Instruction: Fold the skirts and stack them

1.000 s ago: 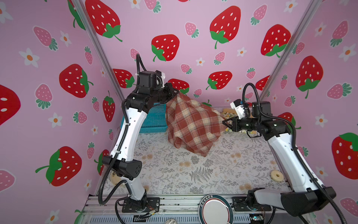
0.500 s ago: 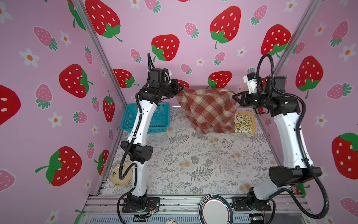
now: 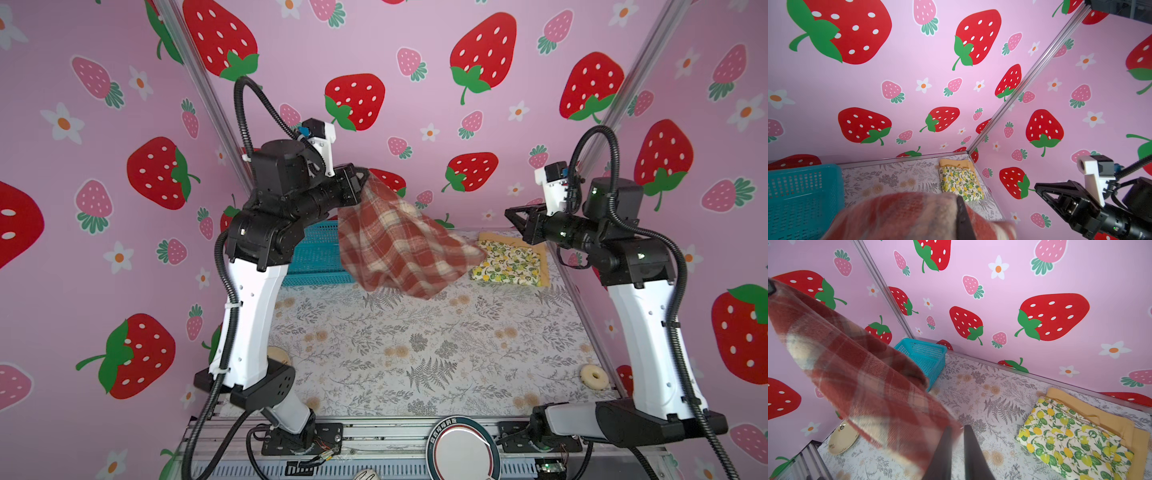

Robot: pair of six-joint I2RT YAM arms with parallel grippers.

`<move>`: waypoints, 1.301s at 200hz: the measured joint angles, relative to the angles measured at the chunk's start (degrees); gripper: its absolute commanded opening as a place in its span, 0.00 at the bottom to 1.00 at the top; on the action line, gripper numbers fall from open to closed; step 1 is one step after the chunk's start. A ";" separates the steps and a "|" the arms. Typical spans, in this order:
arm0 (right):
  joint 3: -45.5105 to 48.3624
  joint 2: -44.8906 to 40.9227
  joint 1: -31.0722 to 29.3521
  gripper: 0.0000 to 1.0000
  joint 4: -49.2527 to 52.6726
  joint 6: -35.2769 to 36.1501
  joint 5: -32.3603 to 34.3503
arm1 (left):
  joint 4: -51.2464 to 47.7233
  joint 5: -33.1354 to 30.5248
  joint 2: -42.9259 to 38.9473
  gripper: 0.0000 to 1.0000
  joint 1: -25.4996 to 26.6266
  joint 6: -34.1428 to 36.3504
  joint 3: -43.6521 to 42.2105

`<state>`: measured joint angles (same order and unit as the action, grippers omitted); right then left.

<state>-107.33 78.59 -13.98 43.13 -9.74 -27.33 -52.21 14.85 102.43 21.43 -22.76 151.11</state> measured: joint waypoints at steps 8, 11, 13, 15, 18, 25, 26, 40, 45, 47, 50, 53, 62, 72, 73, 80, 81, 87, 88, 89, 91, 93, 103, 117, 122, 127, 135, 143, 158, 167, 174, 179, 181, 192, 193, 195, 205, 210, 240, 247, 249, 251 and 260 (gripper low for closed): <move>2.19 -0.11 0.00 0.18 -1.70 -0.48 0.42 | -2.12 -0.68 4.76 0.00 1.75 1.42 5.35; 2.82 -0.13 0.00 0.18 -1.97 -0.76 0.55 | -2.62 -0.76 5.99 0.00 2.47 1.92 6.14; 3.02 -0.13 0.02 0.18 -1.97 -0.85 0.68 | -2.86 -0.79 6.43 0.00 2.89 1.99 6.21; 3.23 -0.13 0.02 0.18 -1.97 -0.87 0.83 | -3.19 -0.81 7.04 0.00 3.50 2.23 6.16; 3.41 -0.09 0.07 0.18 -1.95 -1.03 0.96 | -3.61 -0.68 7.56 0.00 4.22 2.29 5.64; 3.34 0.24 0.11 0.18 -1.95 -1.14 1.09 | -4.13 -0.20 7.98 0.00 5.49 2.43 2.82; 3.30 0.28 0.11 0.18 -1.92 -1.16 1.05 | -4.13 -0.09 7.98 0.00 5.62 2.43 2.38; 2.23 0.92 0.09 0.20 -2.43 -1.20 -0.92 | -4.42 1.07 7.58 0.00 6.93 2.38 -4.26; 2.34 0.96 -0.02 0.23 -3.06 -1.25 -1.86 | -4.90 1.29 7.65 0.00 6.93 2.38 -5.73; 2.49 0.96 -0.17 0.27 -3.45 -1.18 -2.29 | -5.01 1.27 7.69 0.00 6.91 2.36 -6.01; 2.80 0.92 -0.35 0.31 -3.87 -1.20 -2.82 | -5.22 1.31 7.78 0.00 6.78 2.29 -6.47; 3.34 0.79 -0.68 0.35 -4.55 -1.31 -3.19 | -5.57 1.27 8.07 0.00 6.62 2.29 -6.60; 6.32 0.00 -1.88 0.50 -6.97 -0.70 -3.69 | -6.03 1.25 8.66 0.00 6.19 2.23 -6.45; 11.50 -1.53 -3.76 0.64 -9.38 -1.27 -3.76 | -6.38 1.25 9.27 0.00 5.73 2.23 -5.64; 12.31 -1.79 -4.02 0.66 -9.75 -1.16 -3.85 | -6.40 1.25 9.31 0.00 5.68 2.23 -5.57; 16.13 -2.89 -5.27 0.72 -11.15 -1.31 -3.91 | -6.47 1.20 9.57 0.00 5.40 2.23 -4.87; 17.00 -3.15 -5.55 0.73 -11.41 -0.87 -3.96 | -6.45 1.18 9.60 0.00 5.38 2.23 -4.83; 20.68 -4.13 -6.60 0.76 -12.61 -1.11 -4.20 | -6.40 1.09 9.60 0.00 5.22 2.25 -4.63; 21.11 -4.24 -6.75 0.76 -12.72 -0.90 -4.20 | -6.40 1.07 9.60 0.00 5.22 2.25 -4.61; 21.55 -4.37 -6.88 0.77 -12.83 -0.83 -4.13 | -6.40 1.05 9.60 0.00 5.20 2.23 -4.59; 22.80 -4.68 -7.28 0.78 -13.18 -1.22 -4.24 | -6.40 1.01 9.57 0.00 5.18 2.25 -4.55; 24.04 -4.98 -7.69 0.80 -13.60 -1.46 -4.33 | -6.43 0.98 9.57 0.00 5.18 2.23 -4.50; 28.81 -6.10 -9.42 1.00 -15.15 -0.92 -4.35 | -6.34 0.76 9.44 0.00 5.18 2.25 -4.35; 35.10 -7.43 -12.09 1.00 -17.66 -0.98 -3.72 | -6.34 0.76 9.22 0.00 5.18 2.25 -4.26; 37.03 -7.82 -12.92 1.00 -18.78 -0.79 -3.43 | -6.34 0.76 9.14 0.00 5.07 2.25 -4.26; 38.93 -8.15 -13.84 1.00 -19.71 -0.61 -3.02 | -6.32 0.76 8.98 0.00 5.01 2.25 -4.28; 41.22 -8.48 -15.10 1.00 -21.38 -0.26 -2.16 | -6.32 0.79 8.81 0.00 4.90 2.25 -4.31; 43.21 -8.59 -16.33 1.00 -22.88 0.50 -0.85 | -6.21 0.81 8.41 0.00 4.79 2.25 -4.63; 45.75 -8.57 -18.14 1.00 -25.53 2.21 2.05 | -5.79 0.83 6.49 0.00 4.68 2.25 -6.93; 46.66 -8.55 -18.84 1.00 -26.84 3.32 4.04 | -5.55 0.81 4.98 0.00 4.63 2.25 -8.63; 47.10 -8.46 -19.26 1.00 -27.87 4.20 5.88 | -5.46 0.79 3.78 0.00 4.63 2.25 -9.84; 47.32 -8.41 -19.54 1.00 -28.63 4.90 7.23 | -5.35 0.79 2.97 0.00 4.63 2.25 -10.47; 47.41 -8.41 -19.69 1.00 -28.98 5.14 7.85 | -5.31 0.79 2.73 0.00 4.61 2.27 -10.69; 48.00 -8.37 -20.26 1.00 -31.06 6.49 10.97 | -5.14 0.79 1.07 0.00 4.55 2.29 -11.76; 48.09 -8.37 -20.35 1.00 -31.34 6.64 11.32 | -5.11 0.79 0.96 0.00 4.55 2.32 -11.82; 48.22 -8.37 -20.48 1.00 -31.74 6.80 11.82 | -5.07 0.79 0.66 0.00 4.55 2.34 -11.98; 48.92 -8.37 -20.96 1.00 -33.77 7.80 14.21 | -4.92 0.79 -0.59 0.00 4.55 2.43 -12.61; 49.29 -8.37 -21.31 1.00 -34.82 8.31 15.26 | -4.79 0.79 -1.14 0.00 4.55 2.43 -12.94; 49.64 -6.75 -23.71 1.00 -38.62 11.21 16.94 | -4.57 0.81 -3.17 0.00 4.44 2.62 -14.86; 49.64 -5.92 -24.46 1.00 -39.26 12.02 16.85 | -4.50 0.79 -3.30 0.00 4.39 2.67 -15.28; 49.64 -5.68 -24.65 1.00 -39.45 12.28 16.83 | -4.48 0.79 -3.30 0.00 4.37 2.67 -15.41; 49.64 -5.49 -24.81 1.00 -39.58 12.44 16.81 | -4.48 0.81 -3.34 0.00 4.35 2.69 -15.56; 49.64 -4.09 -25.90 1.00 -40.13 13.33 16.65 | -4.44 0.81 -3.39 0.00 4.28 2.73 -16.17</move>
<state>-57.69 74.50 -39.88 3.01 3.60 -10.68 -56.64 15.66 99.04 25.71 -20.03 134.93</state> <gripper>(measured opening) 0.996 0.061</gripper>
